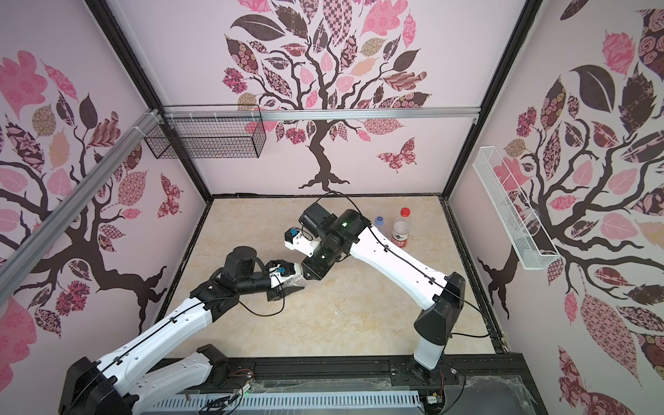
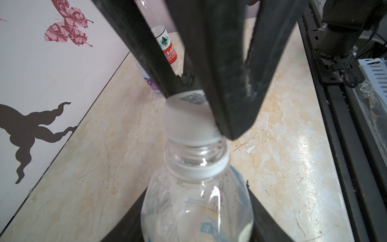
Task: Screw on the bottle caps
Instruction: Screw the bottle cap onto the plastic bottle.
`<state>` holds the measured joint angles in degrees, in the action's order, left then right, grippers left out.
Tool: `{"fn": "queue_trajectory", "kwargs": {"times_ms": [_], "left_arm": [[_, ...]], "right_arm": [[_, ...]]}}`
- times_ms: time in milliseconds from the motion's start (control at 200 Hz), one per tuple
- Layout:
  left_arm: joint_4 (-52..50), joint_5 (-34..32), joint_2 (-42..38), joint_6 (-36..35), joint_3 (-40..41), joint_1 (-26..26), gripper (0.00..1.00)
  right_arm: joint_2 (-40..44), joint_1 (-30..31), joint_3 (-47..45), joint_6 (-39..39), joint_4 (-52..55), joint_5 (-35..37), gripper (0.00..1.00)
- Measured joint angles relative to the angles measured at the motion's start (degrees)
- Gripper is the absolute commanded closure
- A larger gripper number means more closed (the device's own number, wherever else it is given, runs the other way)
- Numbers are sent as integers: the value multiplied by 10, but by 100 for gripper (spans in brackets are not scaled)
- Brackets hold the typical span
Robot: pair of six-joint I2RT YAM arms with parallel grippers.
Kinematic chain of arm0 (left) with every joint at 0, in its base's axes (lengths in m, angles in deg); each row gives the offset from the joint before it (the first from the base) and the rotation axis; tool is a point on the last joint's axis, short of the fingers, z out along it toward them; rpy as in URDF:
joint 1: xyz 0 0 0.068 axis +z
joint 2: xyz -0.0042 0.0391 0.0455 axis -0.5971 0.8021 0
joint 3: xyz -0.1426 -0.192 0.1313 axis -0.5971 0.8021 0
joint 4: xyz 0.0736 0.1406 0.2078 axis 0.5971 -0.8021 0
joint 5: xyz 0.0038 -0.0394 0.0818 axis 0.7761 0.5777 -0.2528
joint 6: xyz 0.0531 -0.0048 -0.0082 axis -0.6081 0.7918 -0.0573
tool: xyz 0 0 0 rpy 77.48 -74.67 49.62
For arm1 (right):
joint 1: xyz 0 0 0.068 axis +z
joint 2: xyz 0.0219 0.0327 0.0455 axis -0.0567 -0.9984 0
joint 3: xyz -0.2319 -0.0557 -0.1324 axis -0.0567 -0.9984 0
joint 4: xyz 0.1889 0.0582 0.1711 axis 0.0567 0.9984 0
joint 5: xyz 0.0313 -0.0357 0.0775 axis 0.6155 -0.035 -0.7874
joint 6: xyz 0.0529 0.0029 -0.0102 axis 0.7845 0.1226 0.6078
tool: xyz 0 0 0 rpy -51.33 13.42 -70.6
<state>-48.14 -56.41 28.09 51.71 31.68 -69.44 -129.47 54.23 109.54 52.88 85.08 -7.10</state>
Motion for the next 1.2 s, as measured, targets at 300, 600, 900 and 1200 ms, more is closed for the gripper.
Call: {"fn": "queue_trajectory", "kwargs": {"times_ms": [300, 600, 900, 1200], "left_arm": [[-8, -31, -1, -10, -1, -9, 55], [1, -56, -12, 21, 14, -9, 55], [0, -53, 0, 39, 3, -9, 56], [-23, -48, 32, 61, -22, -10, 57]], "right_arm": [[-10, -2, -3, 11, 2, -5, 76], [5, -37, -60, 90, -61, -80, 77], [12, -36, -61, 97, -66, -76, 77], [12, -26, -61, 71, -68, -23, 77]]}}
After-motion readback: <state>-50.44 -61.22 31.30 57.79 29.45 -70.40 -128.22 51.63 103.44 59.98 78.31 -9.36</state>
